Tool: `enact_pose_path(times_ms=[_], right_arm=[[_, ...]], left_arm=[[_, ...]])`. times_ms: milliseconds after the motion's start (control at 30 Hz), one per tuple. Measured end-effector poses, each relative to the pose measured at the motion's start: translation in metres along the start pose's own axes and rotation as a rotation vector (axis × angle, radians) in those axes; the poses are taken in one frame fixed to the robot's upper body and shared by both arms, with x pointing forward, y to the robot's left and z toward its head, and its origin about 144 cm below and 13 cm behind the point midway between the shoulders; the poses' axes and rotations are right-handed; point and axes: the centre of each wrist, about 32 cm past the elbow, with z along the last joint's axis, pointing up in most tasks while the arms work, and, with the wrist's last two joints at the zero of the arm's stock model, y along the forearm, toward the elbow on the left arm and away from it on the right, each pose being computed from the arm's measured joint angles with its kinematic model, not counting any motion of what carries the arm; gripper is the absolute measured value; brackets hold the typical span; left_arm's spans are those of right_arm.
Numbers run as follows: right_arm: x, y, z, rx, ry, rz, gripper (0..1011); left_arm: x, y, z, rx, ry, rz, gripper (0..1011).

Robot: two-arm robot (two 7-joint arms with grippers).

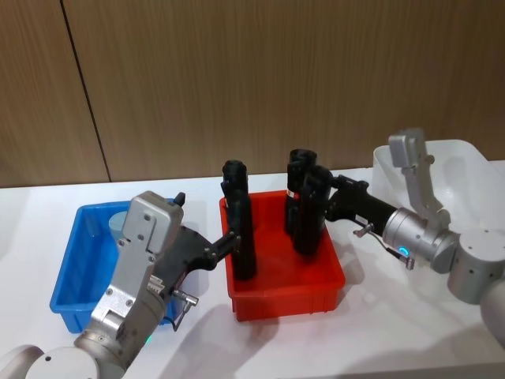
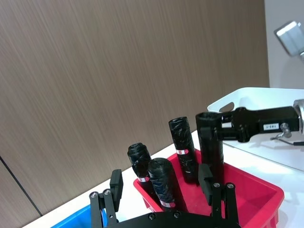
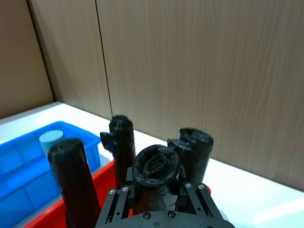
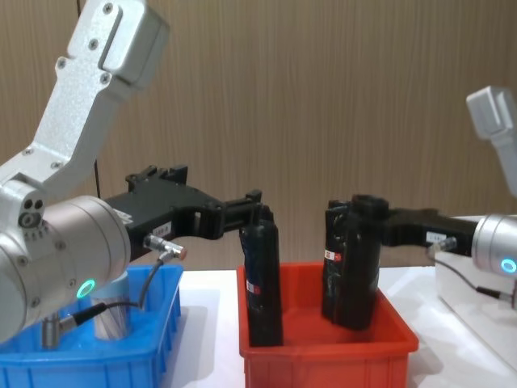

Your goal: Pick the cotton swabs from the blue box and place them into the white box.

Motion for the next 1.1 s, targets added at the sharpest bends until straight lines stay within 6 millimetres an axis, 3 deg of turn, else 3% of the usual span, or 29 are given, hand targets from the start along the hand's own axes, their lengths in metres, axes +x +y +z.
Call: enact_pose_path(times_ms=[467,733,1100], right_arm=[[-0.009,-0.026,0.048,0.118,-0.026,-0.067,396],[-0.017,-0.053,0.084,0.174,-0.063,-0.159,390],[-0.021,-0.078,0.109,0.192,-0.126,-0.282,390]], left_arm=[[0.0,0.0,0.0,0.0,0.0,0.0,1004],[0.0,0.0,0.0,0.0,0.0,0.0,1004],[0.0,0.0,0.0,0.0,0.0,0.0,1004]])
